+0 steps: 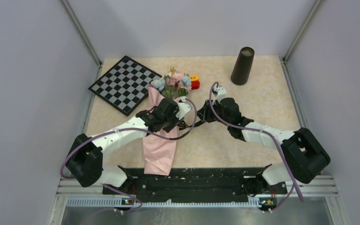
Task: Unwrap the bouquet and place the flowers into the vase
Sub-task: Untie the ribbon from the wrapping paper.
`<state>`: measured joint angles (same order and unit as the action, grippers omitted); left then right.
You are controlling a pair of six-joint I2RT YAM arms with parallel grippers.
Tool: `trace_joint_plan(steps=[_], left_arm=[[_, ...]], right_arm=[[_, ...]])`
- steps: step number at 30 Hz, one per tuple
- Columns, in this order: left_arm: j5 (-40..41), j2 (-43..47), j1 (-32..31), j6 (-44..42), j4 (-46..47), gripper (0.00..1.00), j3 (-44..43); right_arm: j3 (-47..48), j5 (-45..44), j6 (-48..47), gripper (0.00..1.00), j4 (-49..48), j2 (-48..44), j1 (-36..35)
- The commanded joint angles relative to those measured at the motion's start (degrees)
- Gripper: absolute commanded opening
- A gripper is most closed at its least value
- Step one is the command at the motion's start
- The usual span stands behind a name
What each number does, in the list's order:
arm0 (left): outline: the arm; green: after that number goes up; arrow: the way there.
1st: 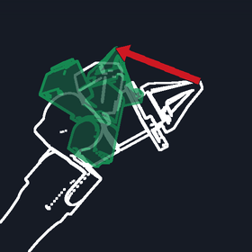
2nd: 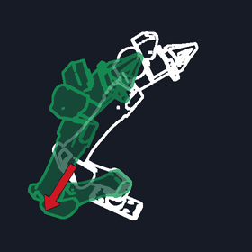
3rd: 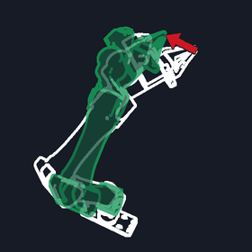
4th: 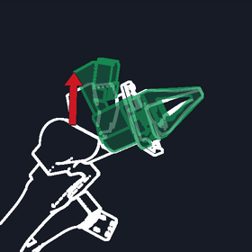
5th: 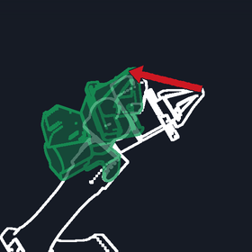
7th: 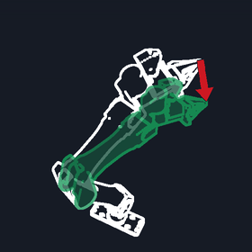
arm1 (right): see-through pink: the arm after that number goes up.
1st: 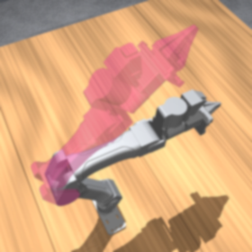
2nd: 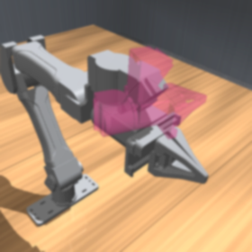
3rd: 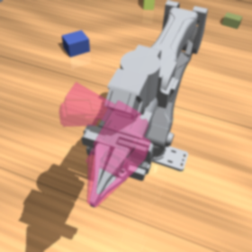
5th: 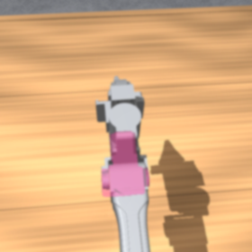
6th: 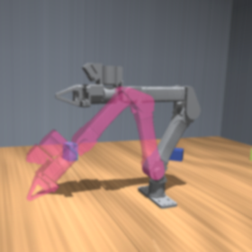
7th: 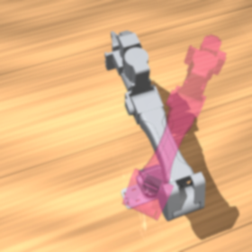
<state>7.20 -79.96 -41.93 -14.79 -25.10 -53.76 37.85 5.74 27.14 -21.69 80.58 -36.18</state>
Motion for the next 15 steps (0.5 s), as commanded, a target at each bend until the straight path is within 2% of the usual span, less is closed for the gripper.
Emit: trace_joint_plan(steps=[1,11,15], left_arm=[[1.5,2.5,-0.4,0.7,2.8,0.39,0.3],[2.8,0.7,-0.8,0.9,2.4,0.38,-0.1],[4.1,0.6,-1.1,1.3,2.1,0.22,-0.5]], right_arm=[[-0.6,0.6,0.4,0.34,-2.4,-1.1,0.6],[0.3,1.9,1.0,0.33,-2.8,0.4,0.6],[0.4,2.3,1.2,0.32,-3.0,1.1,0.6]])
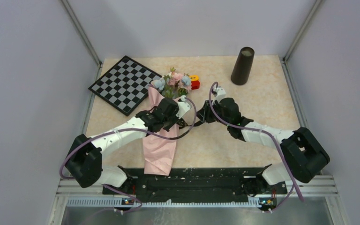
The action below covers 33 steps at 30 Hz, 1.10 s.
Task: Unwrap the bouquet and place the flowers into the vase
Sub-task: Untie the ribbon from the wrapping paper.
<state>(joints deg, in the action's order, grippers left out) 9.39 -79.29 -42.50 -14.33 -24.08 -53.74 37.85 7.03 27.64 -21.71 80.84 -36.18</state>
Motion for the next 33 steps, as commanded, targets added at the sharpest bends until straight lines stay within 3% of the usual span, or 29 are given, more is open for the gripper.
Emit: trace_joint_plan(steps=[1,8,16,22,25,33], left_arm=[[1.9,0.0,-0.6,1.1,1.1,0.19,-0.5],[1.7,2.2,-0.9,2.8,1.5,0.0,-0.2],[3.9,6.7,-0.9,4.9,1.1,0.0,0.6],[3.3,9.0,-0.9,5.6,1.7,0.0,2.0],[1.9,8.1,-0.9,5.1,1.7,0.11,2.1],[-0.5,4.7,-0.9,4.8,0.2,0.27,-0.1]], right_arm=[[0.4,1.1,0.7,0.32,-3.1,0.9,0.6],[1.1,3.9,0.1,0.32,-3.9,2.1,0.6],[6.9,12.8,0.0,0.43,-5.4,8.5,0.6],[10.4,15.8,2.4,0.44,-6.8,14.0,0.6],[11.4,16.9,3.5,0.45,-8.0,15.8,0.5],[14.0,18.0,4.4,0.44,-8.7,20.2,-0.5]])
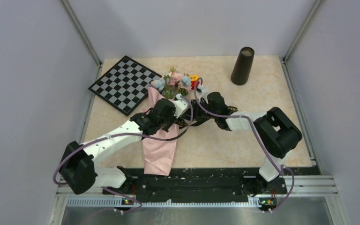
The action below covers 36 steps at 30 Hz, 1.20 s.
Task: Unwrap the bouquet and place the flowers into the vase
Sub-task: Untie the ribbon from the wrapping paper.
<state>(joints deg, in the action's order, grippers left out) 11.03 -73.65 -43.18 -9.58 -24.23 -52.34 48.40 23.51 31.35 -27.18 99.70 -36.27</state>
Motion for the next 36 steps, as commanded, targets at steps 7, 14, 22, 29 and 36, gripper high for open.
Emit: trace_joint_plan(steps=[7,14,22,29,36], left_arm=[[-0.5,-3.4,-0.2,-0.7,-0.5,0.34,-2.3],[2.6,-5.0,-0.3,-1.4,-0.4,0.43,-3.1],[0.7,-8.1,-0.3,-2.0,-0.9,0.49,-5.2],[1.5,-8.2,-0.3,-1.9,-0.6,0.46,-5.1],[1.7,-8.5,-0.3,-2.0,-0.1,0.42,-4.8]], right_arm=[[5.3,2.0,0.4,0.38,-1.9,3.7,-0.9],[6.3,2.9,0.3,0.38,-1.7,5.4,-1.9],[6.7,3.4,0.2,0.15,-1.2,5.5,-2.1],[1.8,-2.1,-0.4,0.0,-1.2,0.3,-2.1],[-2.5,-4.4,0.1,0.0,-1.5,-4.2,-2.1]])
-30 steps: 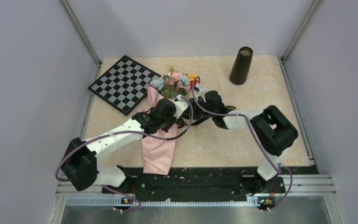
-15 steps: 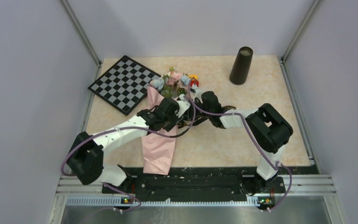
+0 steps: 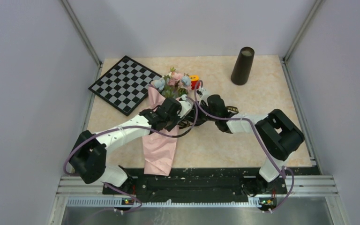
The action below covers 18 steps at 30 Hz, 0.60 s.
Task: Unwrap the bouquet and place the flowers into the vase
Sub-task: Untie the ribbon from the wrapping paper.
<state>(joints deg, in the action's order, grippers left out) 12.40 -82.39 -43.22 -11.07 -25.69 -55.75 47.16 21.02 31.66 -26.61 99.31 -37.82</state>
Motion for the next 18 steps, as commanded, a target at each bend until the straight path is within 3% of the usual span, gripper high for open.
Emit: trace_joint_plan(steps=[1,5,14,18], left_arm=[[0.1,0.1,-0.3,-0.5,1.3,0.42,-1.4],[0.2,-0.4,-0.3,-0.2,1.3,0.37,-1.6],[0.6,1.6,-0.5,1.2,3.7,0.04,-0.3],[1.3,4.5,-0.5,2.0,5.6,0.0,1.1]], right_arm=[[-1.5,-2.0,-0.2,0.0,-2.0,-4.0,-0.6],[-3.0,-3.2,0.1,0.0,-2.4,-5.1,-0.6],[-5.5,-6.8,-0.2,0.0,-2.2,-7.0,-0.6],[-6.1,-7.2,-0.1,0.0,-2.6,-7.1,-0.6]])
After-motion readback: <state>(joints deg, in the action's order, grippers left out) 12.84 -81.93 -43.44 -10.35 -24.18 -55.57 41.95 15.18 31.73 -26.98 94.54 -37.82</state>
